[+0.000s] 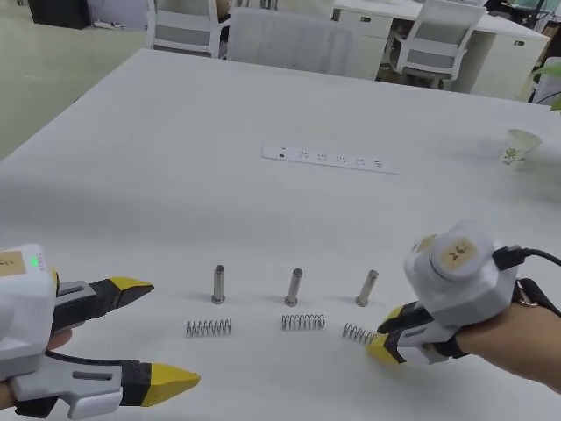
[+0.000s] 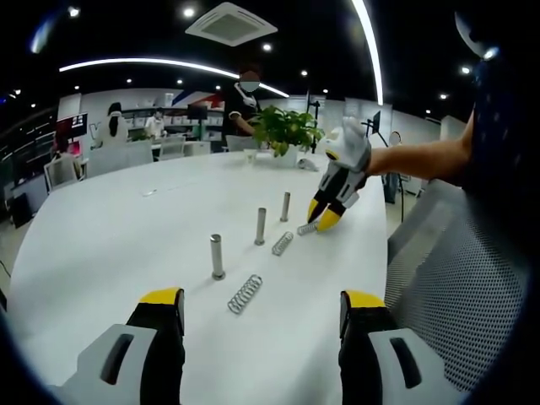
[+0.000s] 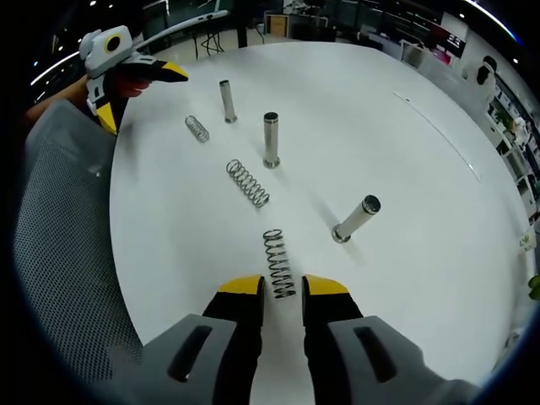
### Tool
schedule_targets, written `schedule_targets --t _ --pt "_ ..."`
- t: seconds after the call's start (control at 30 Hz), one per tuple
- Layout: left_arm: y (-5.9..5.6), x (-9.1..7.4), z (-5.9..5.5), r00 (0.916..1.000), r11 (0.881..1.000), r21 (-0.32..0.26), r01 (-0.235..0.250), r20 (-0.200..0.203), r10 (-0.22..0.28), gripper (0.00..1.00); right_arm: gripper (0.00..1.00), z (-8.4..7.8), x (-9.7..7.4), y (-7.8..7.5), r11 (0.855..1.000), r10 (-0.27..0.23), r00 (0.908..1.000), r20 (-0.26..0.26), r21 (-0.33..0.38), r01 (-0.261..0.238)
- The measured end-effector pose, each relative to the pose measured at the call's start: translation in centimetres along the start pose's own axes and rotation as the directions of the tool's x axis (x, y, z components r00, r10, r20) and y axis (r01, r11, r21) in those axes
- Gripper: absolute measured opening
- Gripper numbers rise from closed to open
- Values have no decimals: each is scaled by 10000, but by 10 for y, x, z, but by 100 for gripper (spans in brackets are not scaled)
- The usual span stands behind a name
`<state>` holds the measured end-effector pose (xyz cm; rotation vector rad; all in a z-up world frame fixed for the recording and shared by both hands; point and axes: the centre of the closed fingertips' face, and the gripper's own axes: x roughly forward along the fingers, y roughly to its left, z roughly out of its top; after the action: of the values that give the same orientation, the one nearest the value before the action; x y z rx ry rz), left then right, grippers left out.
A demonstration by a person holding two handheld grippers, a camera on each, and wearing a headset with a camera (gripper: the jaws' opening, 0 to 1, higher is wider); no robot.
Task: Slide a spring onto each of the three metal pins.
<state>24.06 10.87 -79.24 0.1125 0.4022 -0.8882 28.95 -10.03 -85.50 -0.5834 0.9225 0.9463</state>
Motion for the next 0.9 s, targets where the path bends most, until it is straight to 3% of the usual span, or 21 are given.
schedule_targets --t 0.4,0.9 --pt "-1 0 1 10000 10000 4 20 47 -20 71 12 -2 3 2 9997 55 9997 -239 -240 -60" --pt "-3 0 3 9999 9999 47 120 67 -120 69 8 -4 2 7 9998 194 9994 -288 40 -192"
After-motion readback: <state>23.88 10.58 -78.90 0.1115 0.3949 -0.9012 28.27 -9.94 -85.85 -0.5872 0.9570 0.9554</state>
